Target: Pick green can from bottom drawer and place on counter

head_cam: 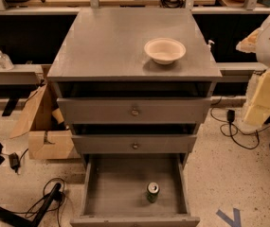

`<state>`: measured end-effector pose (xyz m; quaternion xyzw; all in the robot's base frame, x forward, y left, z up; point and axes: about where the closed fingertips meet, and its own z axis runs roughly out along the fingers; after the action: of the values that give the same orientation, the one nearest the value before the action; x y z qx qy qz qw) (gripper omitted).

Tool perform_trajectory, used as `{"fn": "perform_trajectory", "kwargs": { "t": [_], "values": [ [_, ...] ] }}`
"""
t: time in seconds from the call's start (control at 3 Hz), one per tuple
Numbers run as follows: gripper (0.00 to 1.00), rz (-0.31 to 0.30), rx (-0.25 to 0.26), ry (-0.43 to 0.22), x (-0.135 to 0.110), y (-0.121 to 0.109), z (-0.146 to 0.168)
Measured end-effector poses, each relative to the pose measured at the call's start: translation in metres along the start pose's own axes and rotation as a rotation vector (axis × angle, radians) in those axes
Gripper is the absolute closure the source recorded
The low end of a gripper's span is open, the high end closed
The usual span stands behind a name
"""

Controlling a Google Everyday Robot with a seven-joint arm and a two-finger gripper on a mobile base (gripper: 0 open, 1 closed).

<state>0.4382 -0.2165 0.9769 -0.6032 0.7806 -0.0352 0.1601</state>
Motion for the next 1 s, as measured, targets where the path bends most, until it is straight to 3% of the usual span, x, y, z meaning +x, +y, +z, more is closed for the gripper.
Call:
{"fn": "perform_trajectory", "kwargs": {
  "t": [0.67,1.0],
  "values": [
    [0.00,0.005,0.000,-0.029,0.001,-0.002,0.003],
    [0.00,-0.002,-0.031,-0.082,0.004,0.002,0.026]
  ]
}}
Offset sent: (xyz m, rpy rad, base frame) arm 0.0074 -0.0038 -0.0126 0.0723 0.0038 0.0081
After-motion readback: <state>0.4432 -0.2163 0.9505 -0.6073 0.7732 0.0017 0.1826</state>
